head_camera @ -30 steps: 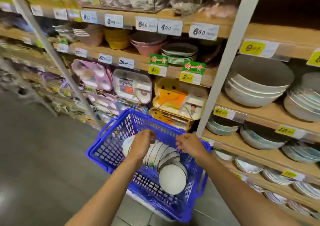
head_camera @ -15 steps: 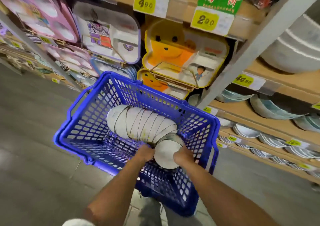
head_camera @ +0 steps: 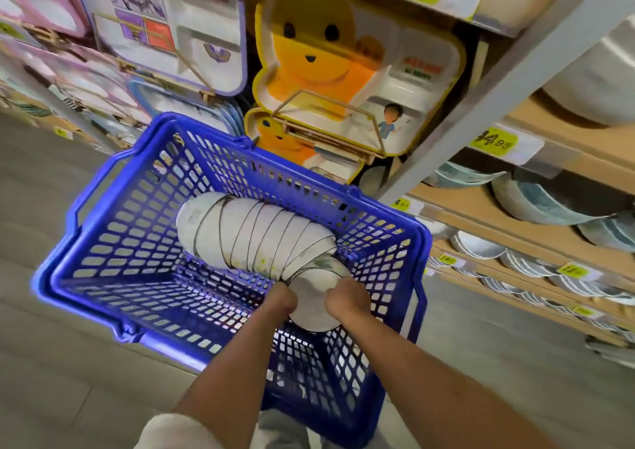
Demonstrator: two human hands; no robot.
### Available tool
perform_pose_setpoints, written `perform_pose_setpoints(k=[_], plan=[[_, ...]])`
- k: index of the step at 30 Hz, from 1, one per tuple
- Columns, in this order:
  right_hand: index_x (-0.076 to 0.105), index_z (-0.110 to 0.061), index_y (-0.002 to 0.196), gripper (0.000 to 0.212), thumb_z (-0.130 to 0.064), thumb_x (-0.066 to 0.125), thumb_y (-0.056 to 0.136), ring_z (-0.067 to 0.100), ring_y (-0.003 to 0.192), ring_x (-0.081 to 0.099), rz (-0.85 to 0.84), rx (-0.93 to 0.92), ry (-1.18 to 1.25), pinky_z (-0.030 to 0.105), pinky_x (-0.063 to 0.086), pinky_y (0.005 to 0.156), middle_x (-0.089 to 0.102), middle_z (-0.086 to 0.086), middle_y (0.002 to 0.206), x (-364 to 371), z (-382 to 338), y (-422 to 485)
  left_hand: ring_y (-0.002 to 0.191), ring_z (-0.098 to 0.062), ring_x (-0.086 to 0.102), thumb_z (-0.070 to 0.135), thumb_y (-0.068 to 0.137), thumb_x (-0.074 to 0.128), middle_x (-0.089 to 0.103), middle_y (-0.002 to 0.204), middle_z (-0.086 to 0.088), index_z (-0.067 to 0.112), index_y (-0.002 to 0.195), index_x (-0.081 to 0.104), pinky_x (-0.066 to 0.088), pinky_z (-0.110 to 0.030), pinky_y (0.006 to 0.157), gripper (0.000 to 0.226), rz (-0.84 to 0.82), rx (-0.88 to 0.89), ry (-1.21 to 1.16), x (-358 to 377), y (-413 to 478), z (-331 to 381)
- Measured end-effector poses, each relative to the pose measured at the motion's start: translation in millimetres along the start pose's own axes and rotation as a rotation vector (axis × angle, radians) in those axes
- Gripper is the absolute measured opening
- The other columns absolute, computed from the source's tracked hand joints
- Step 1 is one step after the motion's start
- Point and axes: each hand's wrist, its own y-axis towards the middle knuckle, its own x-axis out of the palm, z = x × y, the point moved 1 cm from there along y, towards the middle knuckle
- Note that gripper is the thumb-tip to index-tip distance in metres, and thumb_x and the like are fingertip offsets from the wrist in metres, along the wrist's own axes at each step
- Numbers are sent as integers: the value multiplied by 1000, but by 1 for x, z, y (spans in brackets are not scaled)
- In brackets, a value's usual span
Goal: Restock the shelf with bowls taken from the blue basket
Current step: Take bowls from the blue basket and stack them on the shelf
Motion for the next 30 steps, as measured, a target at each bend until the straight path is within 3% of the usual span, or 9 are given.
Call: perform_pose_setpoints(k=[7,12,15,17,20,23,27,29,30], plan=[[57,-5,122,39,-28,49,91,31,111,59,1,5,28,32,48,84,61,14,124,-11,-7,-12,107,-46,62,-6,94,31,57,117,-30,-14,129,43,55,-45,73,38,-98,-9,47,-18,-24,-1],[30,-7,144,55,-26,45,95,35,114,57,18,-84,90,37,48,87,58,17,126,-30,1,-25,92,-36,65,-10,94,33,61,105,-23,-11,129,47,59,-43,80,38,-150,21,22,-45,-52,3],[43,-12,136,38,-26,40,100,31,105,59,-12,-260,294,35,46,86,61,18,122,-42,5,-33,82,-28,67,-9,94,41,65,104,-21,-9,130,49,60,-33,68,36,-189,28,-9,-67,-72,8],[49,-21,135,36,-30,38,103,24,107,58,-28,-386,478,31,45,89,61,10,125,-52,5,-41,89,-31,68,-11,93,45,64,114,-25,-8,131,48,61,-32,63,38,-231,58,-96,-83,-89,16],[48,-29,139,37,-31,38,103,6,129,43,-101,-537,781,17,31,103,48,-12,138,-68,3,-58,110,-41,63,-14,93,42,60,122,-32,-13,127,49,58,-44,83,34,-270,137,-151,-106,-120,30],[52,-39,131,32,-29,39,103,1,129,40,-86,-606,938,14,31,103,48,-18,136,-87,-8,-74,105,-43,64,-14,94,39,60,119,-36,-18,124,47,52,-52,94,31,-271,191,-171,-122,-151,41],[63,-38,113,29,-23,40,104,16,119,55,-24,-639,1043,25,47,94,58,-1,133,-118,-27,-100,63,-22,68,-7,96,38,69,76,-17,-12,118,52,61,-37,74,27,-213,316,-257,-137,-190,47],[64,-32,114,31,-19,38,104,23,108,59,47,-660,1089,30,51,85,60,9,130,-135,-37,-118,67,-12,68,2,98,39,71,81,-5,0,119,55,60,-26,62,27,-87,448,-344,-140,-206,49],[64,-30,113,32,-17,37,104,27,104,60,84,-655,1135,36,51,86,61,13,128,-143,-43,-127,78,-10,68,8,100,39,72,90,1,8,123,55,58,-25,67,28,-23,536,-422,-140,-214,50]])
